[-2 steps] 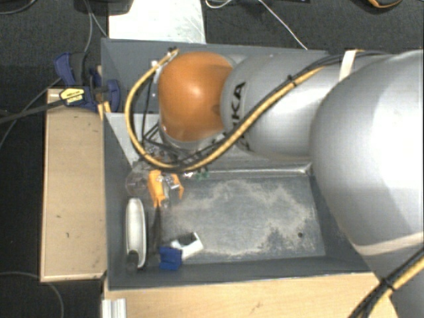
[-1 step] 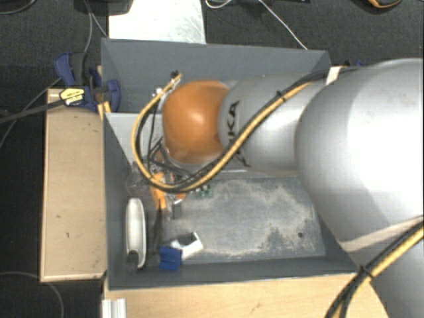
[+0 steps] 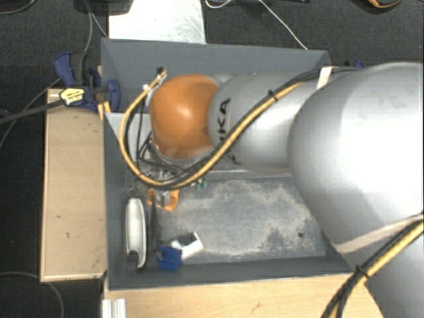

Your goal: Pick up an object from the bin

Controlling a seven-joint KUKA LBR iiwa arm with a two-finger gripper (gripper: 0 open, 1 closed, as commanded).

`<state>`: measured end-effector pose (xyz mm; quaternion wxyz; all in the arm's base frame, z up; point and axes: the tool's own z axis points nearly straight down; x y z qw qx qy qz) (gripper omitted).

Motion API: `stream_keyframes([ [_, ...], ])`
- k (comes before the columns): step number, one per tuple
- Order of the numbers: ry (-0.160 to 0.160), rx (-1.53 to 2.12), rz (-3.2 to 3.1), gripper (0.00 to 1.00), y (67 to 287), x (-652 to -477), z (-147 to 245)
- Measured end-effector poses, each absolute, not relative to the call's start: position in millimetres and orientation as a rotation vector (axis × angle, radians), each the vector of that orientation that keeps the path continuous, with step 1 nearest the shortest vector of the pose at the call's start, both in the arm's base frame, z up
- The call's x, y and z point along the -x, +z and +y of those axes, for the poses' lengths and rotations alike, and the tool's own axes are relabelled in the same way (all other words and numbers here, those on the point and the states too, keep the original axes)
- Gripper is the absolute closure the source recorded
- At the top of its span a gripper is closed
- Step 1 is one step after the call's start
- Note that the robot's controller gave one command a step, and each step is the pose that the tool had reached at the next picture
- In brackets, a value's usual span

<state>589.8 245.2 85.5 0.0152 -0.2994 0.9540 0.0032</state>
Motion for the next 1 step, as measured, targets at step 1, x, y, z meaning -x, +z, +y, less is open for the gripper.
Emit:
stream_keyframes([
  [1, 0.011, 0.924, 2.972, 1.0, 85.4, -589.8, 245.2],
])
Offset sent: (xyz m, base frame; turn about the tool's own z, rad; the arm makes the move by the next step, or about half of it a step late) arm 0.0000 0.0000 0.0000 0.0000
